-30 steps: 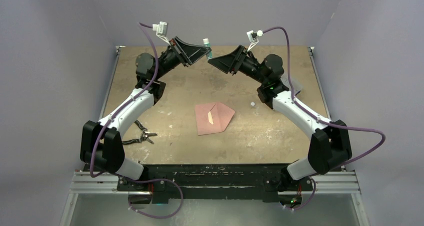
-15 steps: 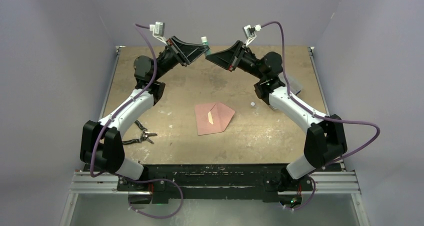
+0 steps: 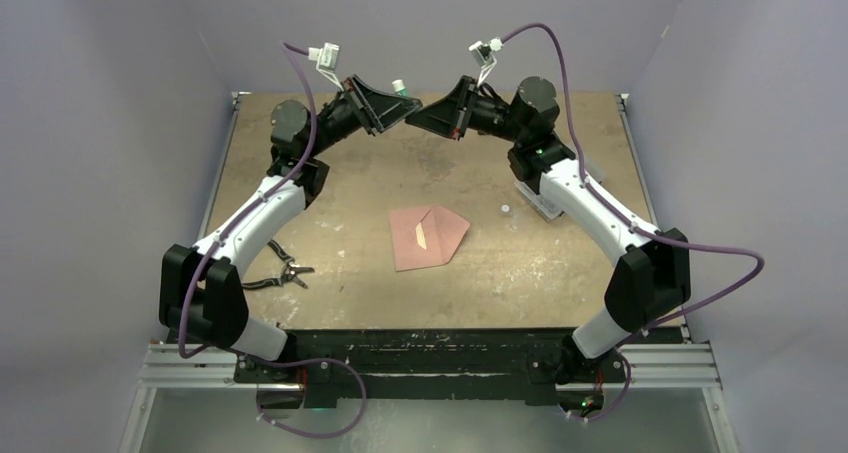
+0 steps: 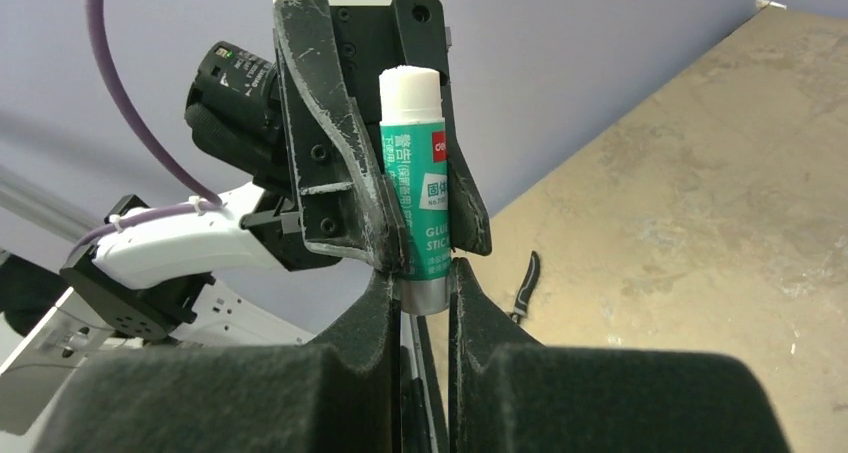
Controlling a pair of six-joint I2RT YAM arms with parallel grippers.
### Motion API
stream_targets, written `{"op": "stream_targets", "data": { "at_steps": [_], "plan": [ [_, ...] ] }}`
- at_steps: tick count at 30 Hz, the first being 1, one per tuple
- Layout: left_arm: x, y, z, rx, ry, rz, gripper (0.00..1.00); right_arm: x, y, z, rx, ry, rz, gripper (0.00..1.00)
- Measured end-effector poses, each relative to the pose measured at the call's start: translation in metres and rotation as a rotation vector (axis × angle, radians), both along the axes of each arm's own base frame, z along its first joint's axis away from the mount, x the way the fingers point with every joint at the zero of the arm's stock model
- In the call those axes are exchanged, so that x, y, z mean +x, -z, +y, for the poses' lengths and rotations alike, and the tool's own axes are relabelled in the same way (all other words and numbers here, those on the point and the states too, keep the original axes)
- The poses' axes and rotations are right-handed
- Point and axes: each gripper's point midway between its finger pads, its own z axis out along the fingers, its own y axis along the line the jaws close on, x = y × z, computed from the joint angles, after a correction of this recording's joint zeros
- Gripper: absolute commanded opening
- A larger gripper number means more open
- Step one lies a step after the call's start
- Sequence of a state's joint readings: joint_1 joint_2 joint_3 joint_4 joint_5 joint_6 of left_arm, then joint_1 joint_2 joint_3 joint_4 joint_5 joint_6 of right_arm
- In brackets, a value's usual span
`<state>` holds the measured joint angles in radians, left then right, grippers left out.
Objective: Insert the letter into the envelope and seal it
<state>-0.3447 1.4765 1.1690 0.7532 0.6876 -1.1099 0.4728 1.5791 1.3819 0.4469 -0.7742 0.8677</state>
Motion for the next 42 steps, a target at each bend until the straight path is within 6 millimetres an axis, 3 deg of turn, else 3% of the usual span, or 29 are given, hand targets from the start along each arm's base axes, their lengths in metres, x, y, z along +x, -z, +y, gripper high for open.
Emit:
{"op": "stream_targets", "data": {
  "at_steps": [5,12,15,18,19,20,23,24,26,32,42],
  "plan": [
    [0.003,0.012,0.0,0.036,-0.001,0.031,0.33,0.002,0.012,0.0,-0.043,0.005,0.012,0.0],
    [0.007,0.018,0.003,0.051,-0.015,0.048,0.32,0.001,0.024,0.001,-0.079,0.003,0.024,0.0],
    [0.009,0.02,0.005,0.057,-0.024,0.049,0.23,0.001,0.028,0.0,-0.088,0.003,0.036,0.0],
    [0.011,0.022,0.006,0.063,-0.027,0.055,0.0,0.001,0.03,0.001,-0.091,0.005,0.033,0.0],
    [0.01,0.022,0.006,0.063,-0.025,0.056,0.0,0.0,0.032,0.001,-0.091,0.004,0.03,0.0],
    [0.01,0.023,0.006,0.063,-0.023,0.059,0.0,0.0,0.032,0.001,-0.088,0.004,0.029,0.09],
    [0.01,0.023,0.006,0.063,-0.019,0.063,0.0,-0.001,0.031,0.0,-0.072,0.01,0.027,0.51],
    [0.009,0.023,0.006,0.061,-0.017,0.063,0.0,-0.001,0.031,-0.001,-0.064,0.015,0.034,0.57],
    [0.009,0.018,0.006,0.044,-0.021,0.052,0.0,-0.001,0.032,-0.003,-0.044,0.039,0.054,0.61],
    [0.014,0.003,0.011,-0.018,-0.055,0.05,0.0,-0.005,0.035,-0.013,0.02,0.101,0.1,0.52],
    [0.012,-0.012,0.014,-0.084,-0.055,0.044,0.0,-0.005,0.009,-0.015,0.124,0.103,0.064,0.62]
  ]
}}
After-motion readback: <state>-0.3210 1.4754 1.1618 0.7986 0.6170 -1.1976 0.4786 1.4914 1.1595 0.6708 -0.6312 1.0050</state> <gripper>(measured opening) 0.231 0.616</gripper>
